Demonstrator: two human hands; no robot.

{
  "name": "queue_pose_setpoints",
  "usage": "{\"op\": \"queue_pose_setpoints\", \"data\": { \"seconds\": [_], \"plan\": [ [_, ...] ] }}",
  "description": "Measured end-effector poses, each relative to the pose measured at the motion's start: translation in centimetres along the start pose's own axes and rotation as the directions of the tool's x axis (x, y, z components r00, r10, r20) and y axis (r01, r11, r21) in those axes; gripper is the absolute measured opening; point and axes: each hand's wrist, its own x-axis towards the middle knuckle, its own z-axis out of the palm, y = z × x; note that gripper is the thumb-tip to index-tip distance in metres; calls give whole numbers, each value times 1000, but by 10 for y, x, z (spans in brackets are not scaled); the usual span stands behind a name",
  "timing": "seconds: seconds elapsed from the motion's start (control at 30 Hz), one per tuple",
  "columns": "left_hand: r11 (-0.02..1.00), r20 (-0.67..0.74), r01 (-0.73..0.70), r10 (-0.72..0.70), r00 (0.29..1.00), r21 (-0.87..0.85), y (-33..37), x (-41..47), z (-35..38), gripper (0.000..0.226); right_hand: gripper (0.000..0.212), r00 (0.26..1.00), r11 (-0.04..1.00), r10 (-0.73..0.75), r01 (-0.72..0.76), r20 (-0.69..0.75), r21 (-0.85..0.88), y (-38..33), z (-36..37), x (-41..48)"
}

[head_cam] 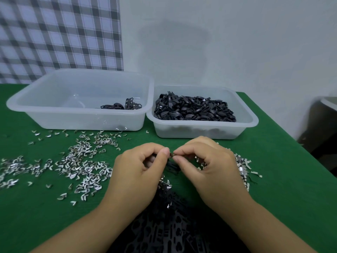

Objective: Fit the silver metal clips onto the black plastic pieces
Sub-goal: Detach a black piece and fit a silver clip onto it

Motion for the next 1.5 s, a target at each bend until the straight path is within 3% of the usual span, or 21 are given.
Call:
{"op": "queue_pose_setpoints", "data": {
  "seconds": [0.27, 0.5, 1.0, 1.5],
  "plan": [
    [972, 93, 114, -96, 991, -208, 1, 0, 2, 35, 5, 996, 998, 5, -11, -92, -60, 7, -6, 2],
    [947, 77, 178, -164, 984, -266, 1, 2, 2, 20, 3, 999, 984, -35, 30, -24, -178, 6, -7, 1],
    [962, 80, 174, -161, 984, -209, 2, 2, 4, 17, 4, 992, 949, -127, 125, 11, -291, 5, -6, 2],
    [974, 40, 173, -169, 985, -143, 1, 1, 3, 27, 1, 994, 944, -106, 110, 30, -311, 3, -6, 1]
  ]
}}
